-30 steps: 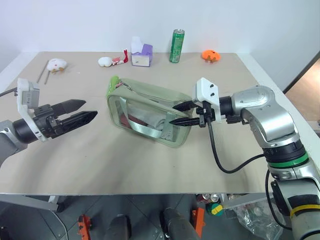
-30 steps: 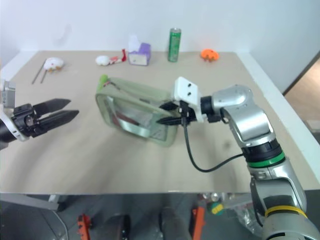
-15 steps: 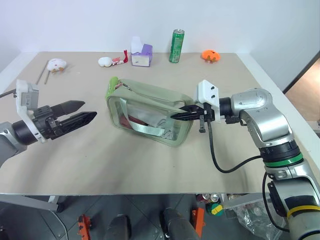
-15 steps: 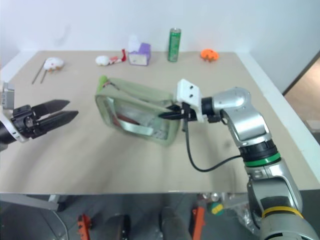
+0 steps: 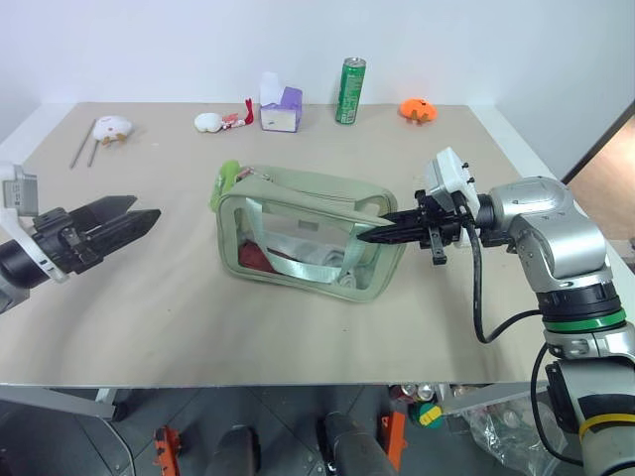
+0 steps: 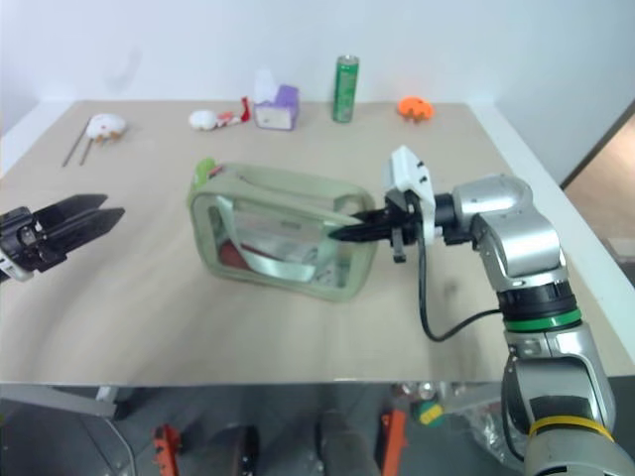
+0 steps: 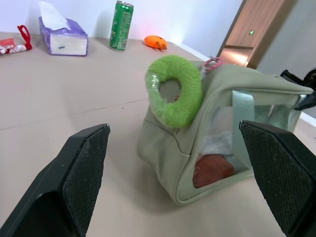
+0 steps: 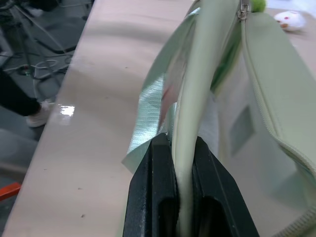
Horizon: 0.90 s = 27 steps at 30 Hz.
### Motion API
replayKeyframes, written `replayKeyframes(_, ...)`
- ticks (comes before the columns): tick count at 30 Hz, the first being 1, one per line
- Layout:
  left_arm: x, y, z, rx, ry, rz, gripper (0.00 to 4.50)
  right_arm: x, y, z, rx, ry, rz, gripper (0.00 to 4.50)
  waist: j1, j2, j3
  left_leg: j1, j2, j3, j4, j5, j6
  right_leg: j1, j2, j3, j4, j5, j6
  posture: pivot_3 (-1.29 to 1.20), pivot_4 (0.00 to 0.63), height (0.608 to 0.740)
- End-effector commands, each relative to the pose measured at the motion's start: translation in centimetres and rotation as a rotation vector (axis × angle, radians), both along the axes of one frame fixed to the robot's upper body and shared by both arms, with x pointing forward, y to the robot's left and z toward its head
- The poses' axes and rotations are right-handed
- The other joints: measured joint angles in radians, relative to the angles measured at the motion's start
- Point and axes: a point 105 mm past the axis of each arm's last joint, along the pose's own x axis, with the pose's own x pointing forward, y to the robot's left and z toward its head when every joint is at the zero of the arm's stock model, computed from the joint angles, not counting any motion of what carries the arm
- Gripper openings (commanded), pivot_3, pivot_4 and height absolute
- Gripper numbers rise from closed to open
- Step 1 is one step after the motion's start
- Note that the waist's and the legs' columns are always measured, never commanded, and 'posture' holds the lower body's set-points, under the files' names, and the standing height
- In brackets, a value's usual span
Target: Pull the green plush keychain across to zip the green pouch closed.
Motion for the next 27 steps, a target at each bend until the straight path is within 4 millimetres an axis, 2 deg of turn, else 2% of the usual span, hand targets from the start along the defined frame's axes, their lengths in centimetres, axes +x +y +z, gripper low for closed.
replayKeyframes(1, -0.3, 0.6, 1.1, -0.001, -0.044, 0.013, 4.36, -2.1, 0.0, 2.0, 0.03, -0.028, 0.107, 0.05, 0.0, 0.0, 0.0, 0.0, 0.0, 0.0, 0.0, 0.0, 0.0, 0.0, 0.0, 0.0, 0.0, 0.0, 0.0, 0.0, 0.15, 0.74)
replayKeyframes(5, -0.2, 0.8, 1.0, -0.006, -0.038, 0.016, 4.36, -3.0, -0.1, 2.1, 0.025, 0.005, 0.156, 0.05, 0.0, 0.0, 0.0, 0.0, 0.0, 0.0, 0.0, 0.0, 0.0, 0.0, 0.0, 0.0, 0.0, -0.001, 0.0, 0.0, 0.15, 0.74)
replayKeyframes(9, 0.0, 0.8, 0.9, -0.01, -0.034, 0.015, 4.36, -3.6, 0.5, 0.7, -0.02, 0.009, 0.185, 0.05, 0.0, 0.0, 0.0, 0.0, 0.0, 0.0, 0.0, 0.0, 0.0, 0.0, 0.0, 0.0, 0.0, -0.001, 0.0, 0.0, 0.15, 0.74)
replayKeyframes(12, 0.1, 0.8, 0.8, -0.011, -0.028, 0.01, 4.36, -3.1, 1.3, -0.1, -0.039, -0.065, 0.163, 0.05, -0.001, 0.0, 0.0, 0.0, 0.0, 0.0, 0.0, 0.0, 0.0, 0.0, 0.0, 0.0, 0.0, -0.001, 0.0, 0.0, 0.15, 0.74)
replayKeyframes(18, 0.5, 0.6, 0.7, -0.012, -0.02, -0.003, 4.36, -0.6, 2.9, 0.8, -0.096, -0.339, 0.094, 0.05, -0.009, 0.0, 0.0, 0.002, 0.002, 0.002, 0.0, 0.0, 0.0, 0.0, 0.001, 0.0, 0.0, 0.002, -0.002, 0.0, 0.15, 0.74)
replayKeyframes(27, 1.1, 0.3, 0.7, -0.005, -0.009, -0.03, 4.36, -0.7, 4.1, 2.1, -0.174, -0.569, 0.17, 0.05, -0.011, 0.0, 0.0, 0.003, 0.006, 0.002, 0.0, 0.0, -0.001, -0.001, 0.007, 0.0, 0.0, 0.003, -0.005, 0.0, 0.15, 0.74)
